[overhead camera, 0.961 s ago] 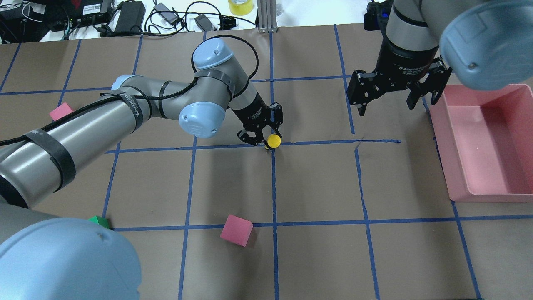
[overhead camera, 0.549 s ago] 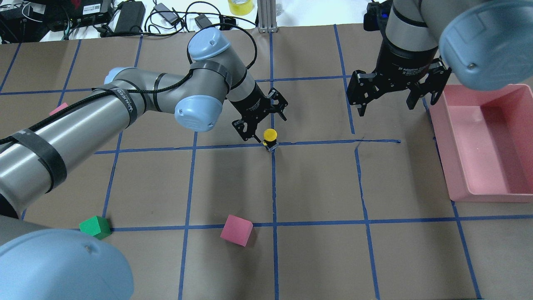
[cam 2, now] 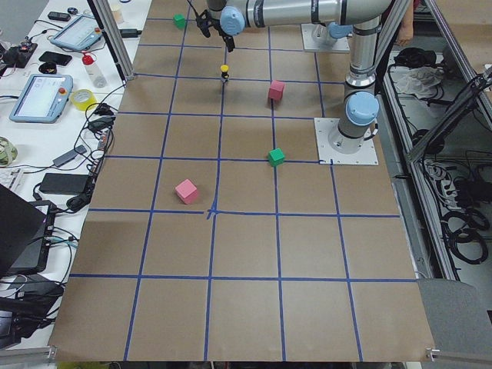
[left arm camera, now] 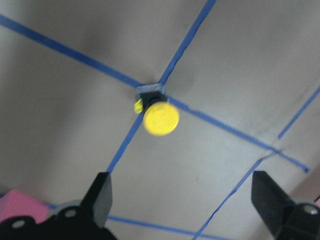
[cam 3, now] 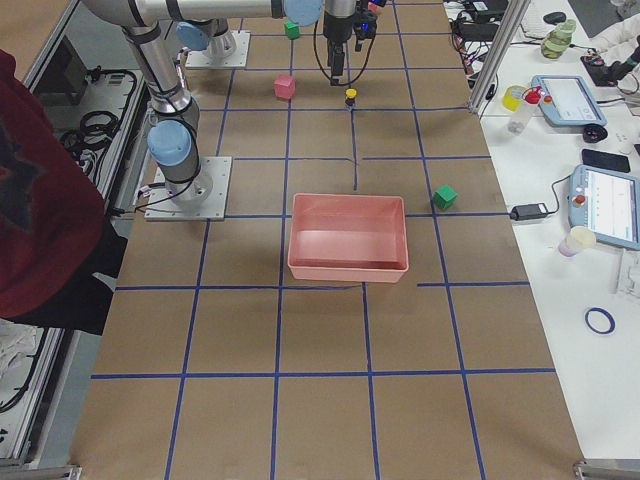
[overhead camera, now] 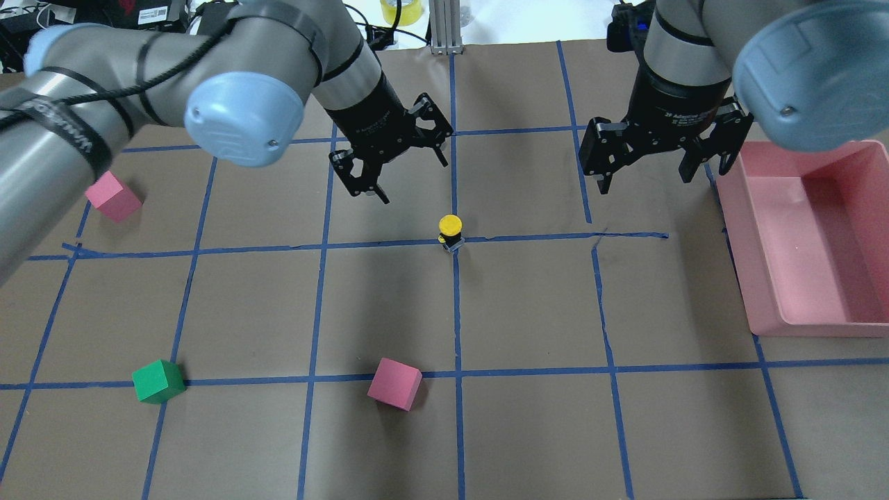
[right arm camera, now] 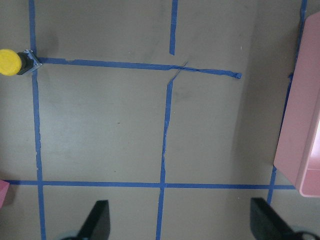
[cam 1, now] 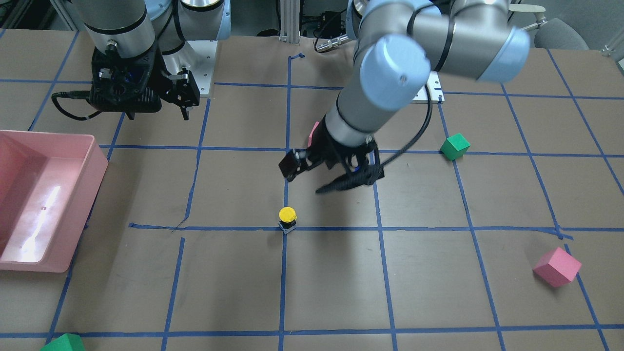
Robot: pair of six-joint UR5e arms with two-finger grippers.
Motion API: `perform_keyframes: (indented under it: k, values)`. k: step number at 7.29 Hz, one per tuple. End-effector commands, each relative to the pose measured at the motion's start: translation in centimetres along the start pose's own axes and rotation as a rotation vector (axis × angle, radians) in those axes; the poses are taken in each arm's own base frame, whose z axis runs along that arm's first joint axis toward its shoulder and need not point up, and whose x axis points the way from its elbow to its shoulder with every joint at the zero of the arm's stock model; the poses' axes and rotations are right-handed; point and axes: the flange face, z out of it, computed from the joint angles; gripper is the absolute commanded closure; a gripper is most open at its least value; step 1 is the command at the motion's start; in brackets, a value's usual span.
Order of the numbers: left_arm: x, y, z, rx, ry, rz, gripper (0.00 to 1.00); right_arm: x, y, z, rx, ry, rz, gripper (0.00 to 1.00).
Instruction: Align button upright
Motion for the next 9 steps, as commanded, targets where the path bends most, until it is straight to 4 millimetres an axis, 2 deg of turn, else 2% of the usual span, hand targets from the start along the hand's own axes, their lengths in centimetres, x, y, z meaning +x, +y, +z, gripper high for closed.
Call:
perform_keyframes:
  k: [1,2,3,5,6,7,8,9]
  values:
    - [-3.9,6.1,-8.1,0.057,-0.142,0.353,0.00,0.0,0.0,0.0,0.001,0.002,0.000,0.00]
    - [-5.9,8.3,-10.2,0.069,-0.239,0.489,0.00,0.0,0.0,0.0,-0.001,0.002,0.000,0.00]
    - [-6.6,9.6,-12.0,0.109,-0.227,0.506,0.00,0.1,0.0,0.0,0.000,0.002,0.002,0.00]
    - [-7.8,10.0,-13.4,0.151,-0.230,0.477,0.00,0.1,0.0,0.0,0.000,0.002,0.002,0.00]
    - [-8.2,8.7,-12.0,0.119,-0.238,0.472,0.00,0.0,0.0,0.0,0.001,0.002,0.000,0.00]
    - [-9.8,7.2,-12.4,0.127,-0.234,0.438,0.00,0.0,0.0,0.0,0.001,0.002,0.000,0.00]
    - [-11.4,4.7,-13.5,0.181,-0.223,0.464,0.00,0.1,0.0,0.0,-0.001,0.002,0.001,0.00]
    - [-11.8,3.6,-13.4,0.230,-0.214,0.469,0.00,0.0,0.0,0.0,-0.001,0.002,0.000,0.00]
